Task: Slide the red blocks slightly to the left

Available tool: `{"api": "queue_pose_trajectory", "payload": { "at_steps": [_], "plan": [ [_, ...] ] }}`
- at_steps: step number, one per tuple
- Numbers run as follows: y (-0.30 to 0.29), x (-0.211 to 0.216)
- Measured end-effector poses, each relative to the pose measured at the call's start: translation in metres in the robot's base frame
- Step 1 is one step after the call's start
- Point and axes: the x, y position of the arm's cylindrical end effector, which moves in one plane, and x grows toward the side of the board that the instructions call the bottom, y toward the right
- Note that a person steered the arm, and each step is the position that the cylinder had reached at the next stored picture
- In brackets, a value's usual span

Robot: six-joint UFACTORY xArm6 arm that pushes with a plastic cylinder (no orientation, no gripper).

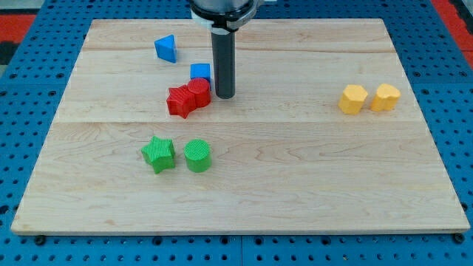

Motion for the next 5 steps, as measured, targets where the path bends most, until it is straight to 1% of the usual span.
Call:
{"api": "queue_pose_trajectory", "payload": {
  "at_steps": [1,3,4,5],
  "plan": [
    [-0.009,0.0],
    [-0.049,0.0],
    [-0.049,0.0],
    [-0.015,0.001]
  ]
}}
